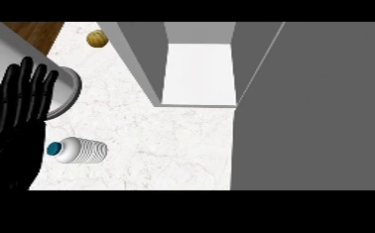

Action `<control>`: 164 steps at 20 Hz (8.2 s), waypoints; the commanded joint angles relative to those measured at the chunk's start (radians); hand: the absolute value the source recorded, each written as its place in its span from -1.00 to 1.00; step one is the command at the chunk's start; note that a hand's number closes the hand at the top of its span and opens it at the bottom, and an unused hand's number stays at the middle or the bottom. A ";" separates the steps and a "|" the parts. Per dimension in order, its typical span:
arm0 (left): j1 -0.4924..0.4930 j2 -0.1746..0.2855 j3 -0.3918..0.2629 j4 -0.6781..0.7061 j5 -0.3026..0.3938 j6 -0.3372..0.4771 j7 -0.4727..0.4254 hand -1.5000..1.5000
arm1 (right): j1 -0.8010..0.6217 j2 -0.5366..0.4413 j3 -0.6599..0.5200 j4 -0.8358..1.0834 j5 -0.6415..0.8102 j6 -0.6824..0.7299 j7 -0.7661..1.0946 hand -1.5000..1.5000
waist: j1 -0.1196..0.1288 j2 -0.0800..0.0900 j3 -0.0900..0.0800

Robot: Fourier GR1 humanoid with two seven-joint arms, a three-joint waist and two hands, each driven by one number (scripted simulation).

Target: Pick up the bottled water, place it into the cabinet and close the cabinet

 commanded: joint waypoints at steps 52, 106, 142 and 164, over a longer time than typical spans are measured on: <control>0.539 -0.107 -0.146 -0.017 0.363 0.791 -0.287 -1.00 | 0.945 -0.040 0.046 -0.477 -0.247 0.416 -0.187 -1.00 | -0.026 -0.027 -0.023; -0.092 -0.095 0.296 1.317 0.853 0.006 -0.948 1.00 | 1.248 -0.044 -0.102 -0.515 -0.257 0.603 -0.455 -1.00 | -0.040 -0.019 -0.021; -0.260 -0.106 -0.429 0.574 0.382 0.282 -0.371 1.00 | 1.116 -0.034 -0.085 -0.442 -0.279 0.558 -0.405 -1.00 | -0.031 -0.022 -0.019; -0.761 -0.107 -0.513 0.895 0.430 0.756 -0.272 1.00 | 0.996 -0.037 -0.162 -0.392 -0.325 0.563 -0.344 -1.00 | -0.050 -0.013 -0.020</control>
